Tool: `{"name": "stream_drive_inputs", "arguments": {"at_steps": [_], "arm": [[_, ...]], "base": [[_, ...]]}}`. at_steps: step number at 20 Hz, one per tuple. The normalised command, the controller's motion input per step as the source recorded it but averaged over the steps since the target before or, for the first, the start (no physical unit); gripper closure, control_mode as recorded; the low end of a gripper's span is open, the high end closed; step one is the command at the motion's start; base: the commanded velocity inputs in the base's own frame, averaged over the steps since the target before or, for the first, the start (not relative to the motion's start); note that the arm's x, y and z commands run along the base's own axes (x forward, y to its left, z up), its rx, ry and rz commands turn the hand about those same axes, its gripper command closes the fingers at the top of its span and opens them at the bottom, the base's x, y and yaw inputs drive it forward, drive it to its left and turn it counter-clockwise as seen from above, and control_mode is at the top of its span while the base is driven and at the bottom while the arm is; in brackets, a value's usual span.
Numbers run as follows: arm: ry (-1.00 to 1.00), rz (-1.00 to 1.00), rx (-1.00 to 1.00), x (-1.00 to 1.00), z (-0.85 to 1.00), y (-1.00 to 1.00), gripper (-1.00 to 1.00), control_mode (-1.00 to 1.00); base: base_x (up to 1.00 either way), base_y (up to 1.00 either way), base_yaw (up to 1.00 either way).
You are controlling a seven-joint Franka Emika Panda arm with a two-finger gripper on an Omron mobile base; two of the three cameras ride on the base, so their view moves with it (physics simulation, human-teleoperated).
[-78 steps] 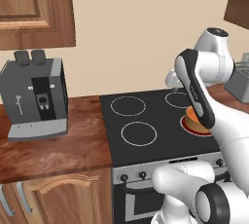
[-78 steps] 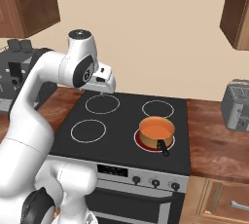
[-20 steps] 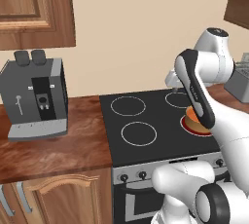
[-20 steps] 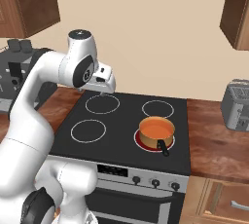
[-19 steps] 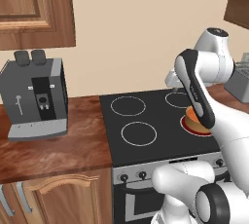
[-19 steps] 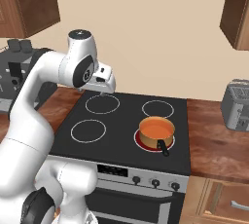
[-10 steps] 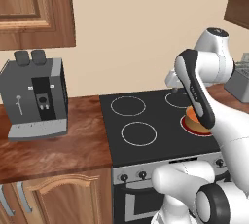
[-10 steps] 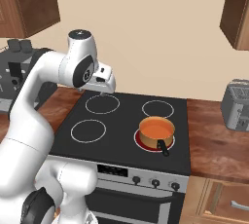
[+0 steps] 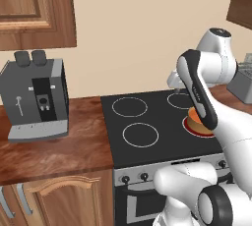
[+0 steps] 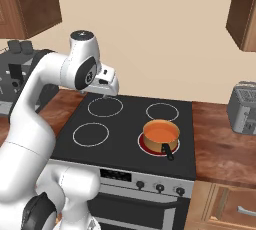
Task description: Wait until the marinara sauce is simmered to a deep red color and then turn off the stove.
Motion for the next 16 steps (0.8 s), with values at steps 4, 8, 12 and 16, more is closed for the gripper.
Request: {"name": "stream_drive_inputs", "arguments": {"at_steps": [4, 8, 12, 16], "arm": [[0.00, 0.00, 0.00, 0.00, 0.00, 0.00, -1.00, -1.00], [0.00, 0.00, 0.00, 0.00, 0.00, 0.00, -1.00, -1.00], [0.00, 0.00, 0.00, 0.00, 0.00, 0.00, -1.00, -1.00], [0.00, 0.00, 0.00, 0.00, 0.00, 0.00, -1.00, -1.00]], "base": [[0.00, 0.00, 0.00], [0.00, 0.00, 0.00], [0.00, 0.00, 0.00], [0.00, 0.00, 0.00]]}}
